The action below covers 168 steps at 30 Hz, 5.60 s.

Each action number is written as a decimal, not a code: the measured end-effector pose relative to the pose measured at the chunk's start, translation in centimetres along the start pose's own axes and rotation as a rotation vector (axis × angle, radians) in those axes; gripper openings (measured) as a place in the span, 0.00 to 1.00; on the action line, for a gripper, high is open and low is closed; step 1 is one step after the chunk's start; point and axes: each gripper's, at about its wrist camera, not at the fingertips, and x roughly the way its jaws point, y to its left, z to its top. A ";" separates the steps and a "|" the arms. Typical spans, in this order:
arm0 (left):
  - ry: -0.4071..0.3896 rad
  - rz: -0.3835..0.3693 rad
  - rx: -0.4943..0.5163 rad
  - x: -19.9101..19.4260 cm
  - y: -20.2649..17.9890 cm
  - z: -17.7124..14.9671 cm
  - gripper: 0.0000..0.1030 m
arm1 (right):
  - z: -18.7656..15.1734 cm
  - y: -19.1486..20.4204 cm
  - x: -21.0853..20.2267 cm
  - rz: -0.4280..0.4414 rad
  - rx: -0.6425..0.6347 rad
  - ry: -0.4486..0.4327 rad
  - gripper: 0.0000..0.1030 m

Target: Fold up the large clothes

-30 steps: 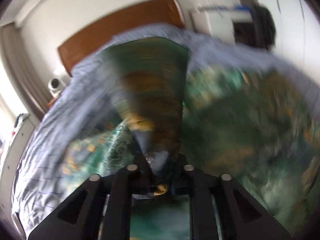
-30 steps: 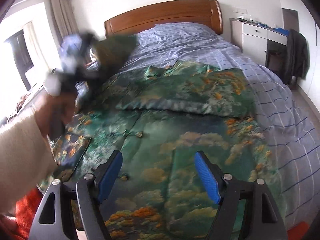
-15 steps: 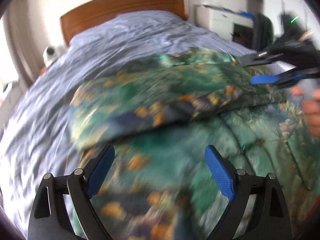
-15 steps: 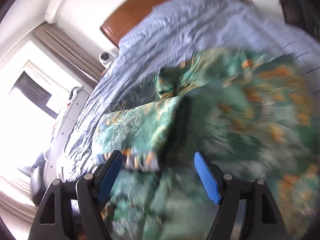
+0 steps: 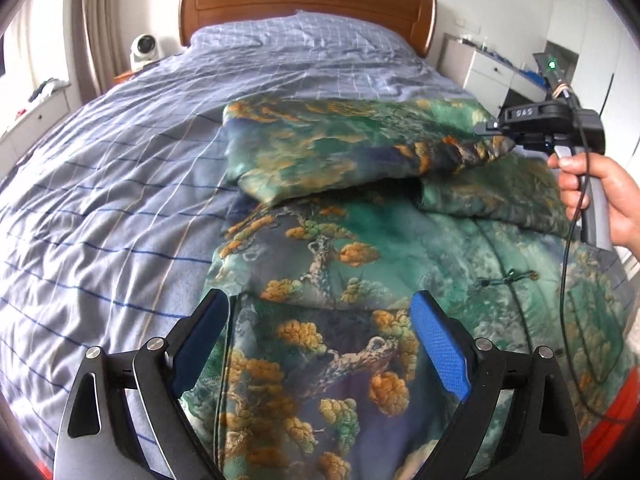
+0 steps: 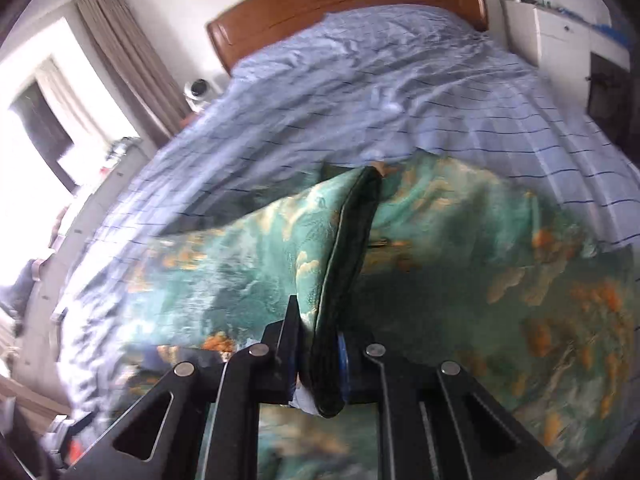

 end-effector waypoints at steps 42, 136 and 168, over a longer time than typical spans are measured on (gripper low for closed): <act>0.176 0.011 0.013 18.1 -0.3 11.5 0.95 | -4.6 1.0 5.4 -0.018 -0.162 0.101 0.54; 0.110 -0.008 0.205 1.2 -3.3 -7.7 1.00 | -27.8 0.7 -11.0 -0.276 -0.239 -0.014 0.79; 0.224 -0.073 0.217 -2.7 -3.9 -9.5 1.00 | -26.9 1.1 -11.5 -0.315 -0.175 0.064 0.80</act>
